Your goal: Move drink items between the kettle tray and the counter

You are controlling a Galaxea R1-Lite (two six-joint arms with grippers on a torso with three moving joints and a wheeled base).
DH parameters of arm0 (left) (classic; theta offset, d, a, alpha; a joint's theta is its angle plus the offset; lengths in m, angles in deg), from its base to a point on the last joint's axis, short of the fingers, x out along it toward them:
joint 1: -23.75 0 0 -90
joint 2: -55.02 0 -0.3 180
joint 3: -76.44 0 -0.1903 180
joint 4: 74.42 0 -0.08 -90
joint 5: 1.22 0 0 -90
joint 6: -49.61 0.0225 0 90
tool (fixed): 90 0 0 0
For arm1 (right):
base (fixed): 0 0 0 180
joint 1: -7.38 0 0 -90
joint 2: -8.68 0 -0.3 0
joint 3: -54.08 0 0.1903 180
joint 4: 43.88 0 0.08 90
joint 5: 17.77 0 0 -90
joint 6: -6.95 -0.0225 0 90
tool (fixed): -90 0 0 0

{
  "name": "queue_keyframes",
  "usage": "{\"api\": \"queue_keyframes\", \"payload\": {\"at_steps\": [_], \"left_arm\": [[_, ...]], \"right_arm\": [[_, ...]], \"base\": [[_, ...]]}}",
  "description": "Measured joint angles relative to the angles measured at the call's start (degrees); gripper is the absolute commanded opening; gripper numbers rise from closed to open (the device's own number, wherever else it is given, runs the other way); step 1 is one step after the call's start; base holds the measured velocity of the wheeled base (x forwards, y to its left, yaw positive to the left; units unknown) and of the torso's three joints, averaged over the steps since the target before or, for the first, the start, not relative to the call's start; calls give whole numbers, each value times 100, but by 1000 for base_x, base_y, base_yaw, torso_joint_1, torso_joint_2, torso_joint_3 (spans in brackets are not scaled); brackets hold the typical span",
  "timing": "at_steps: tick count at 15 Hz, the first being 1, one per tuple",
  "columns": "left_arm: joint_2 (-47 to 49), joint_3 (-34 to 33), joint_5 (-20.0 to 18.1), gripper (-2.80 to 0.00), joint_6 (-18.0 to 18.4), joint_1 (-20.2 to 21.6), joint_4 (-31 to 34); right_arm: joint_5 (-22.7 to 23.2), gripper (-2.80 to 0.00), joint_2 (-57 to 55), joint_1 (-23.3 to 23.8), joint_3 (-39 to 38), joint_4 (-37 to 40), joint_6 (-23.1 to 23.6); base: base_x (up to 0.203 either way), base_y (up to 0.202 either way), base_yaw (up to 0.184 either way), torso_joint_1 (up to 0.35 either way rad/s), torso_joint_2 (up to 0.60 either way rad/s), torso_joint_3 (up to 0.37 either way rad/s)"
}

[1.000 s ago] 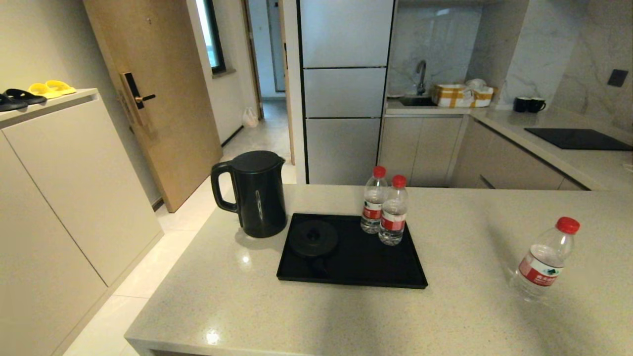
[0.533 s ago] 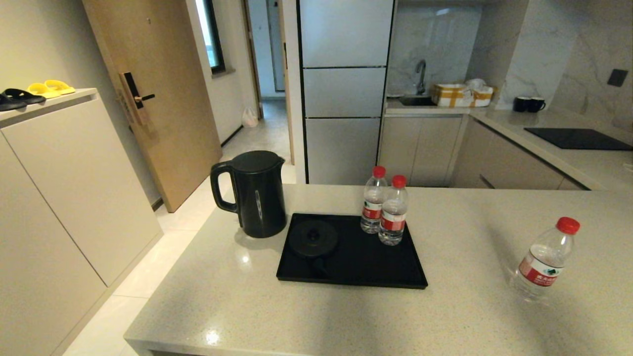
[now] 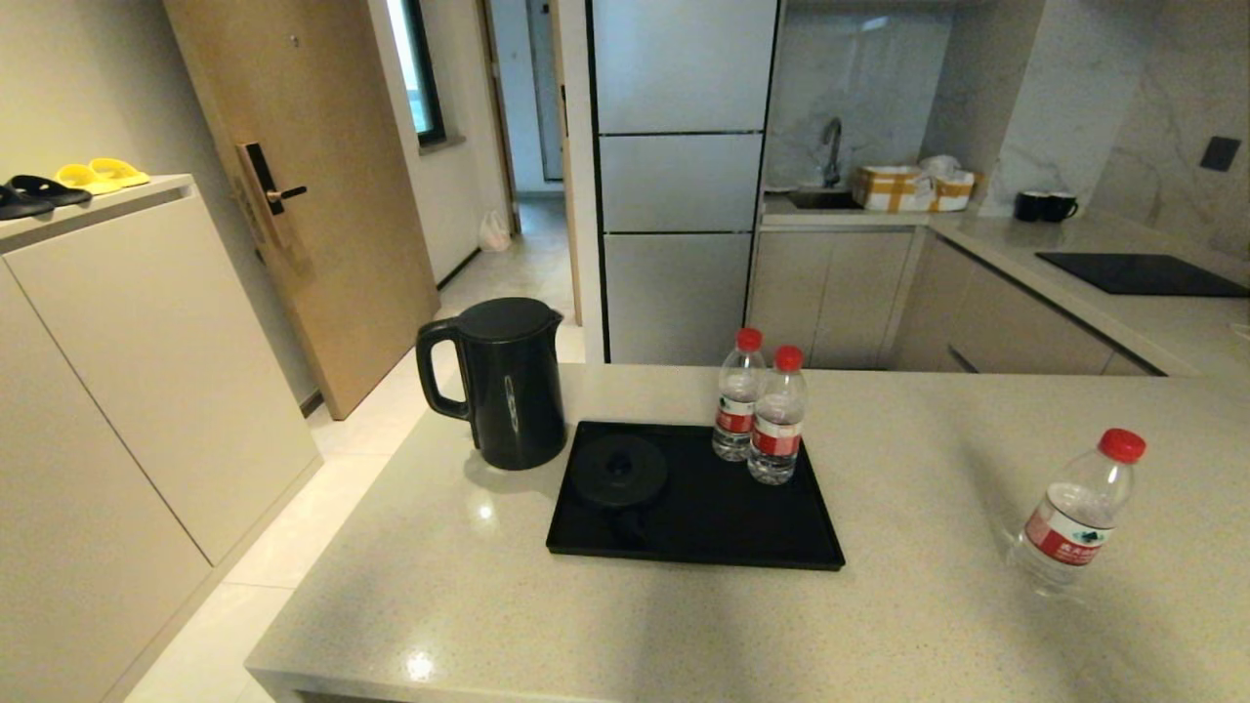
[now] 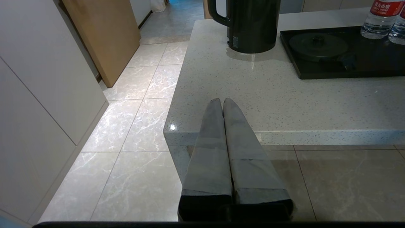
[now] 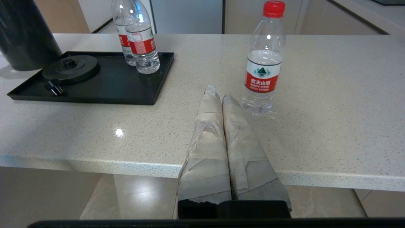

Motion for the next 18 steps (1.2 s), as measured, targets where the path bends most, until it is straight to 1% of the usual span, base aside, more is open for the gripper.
{"api": "queue_keyframes", "payload": {"at_steps": [18], "left_arm": [[-6,-11,19,-280,-80,0,12]], "right_arm": [[-2,-280,0,0,0,-2,1]], "base": [[0,0,0,0,0,0]]}}
